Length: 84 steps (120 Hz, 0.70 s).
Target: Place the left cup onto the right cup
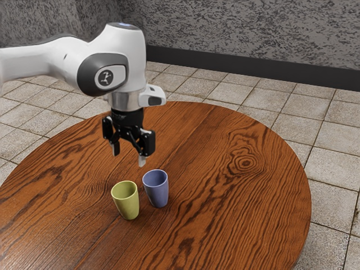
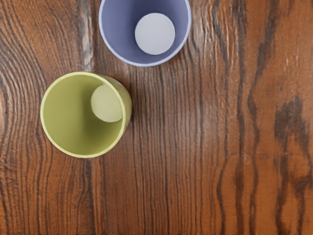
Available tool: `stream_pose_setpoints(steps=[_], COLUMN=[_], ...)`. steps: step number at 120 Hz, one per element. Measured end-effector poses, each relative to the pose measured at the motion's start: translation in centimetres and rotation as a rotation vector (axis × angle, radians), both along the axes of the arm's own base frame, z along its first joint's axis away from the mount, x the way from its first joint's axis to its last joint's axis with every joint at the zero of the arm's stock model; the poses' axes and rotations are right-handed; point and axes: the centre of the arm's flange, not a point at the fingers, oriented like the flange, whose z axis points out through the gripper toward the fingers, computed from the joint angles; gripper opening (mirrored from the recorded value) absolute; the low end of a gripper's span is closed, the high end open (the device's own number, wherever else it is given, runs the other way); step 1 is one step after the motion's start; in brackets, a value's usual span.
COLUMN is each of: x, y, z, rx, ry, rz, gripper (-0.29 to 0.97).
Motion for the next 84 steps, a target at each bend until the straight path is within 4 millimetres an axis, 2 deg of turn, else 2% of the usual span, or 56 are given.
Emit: stream_pose_setpoints(steps=[51, 84], x=[-0.2, 0.1], y=[0.3, 1.5], z=[-3.0, -5.3], rx=[-0.004, -0.009], ry=[-0.006, 0.000], rz=[0.000, 0.011], gripper=[0.52, 0.50])
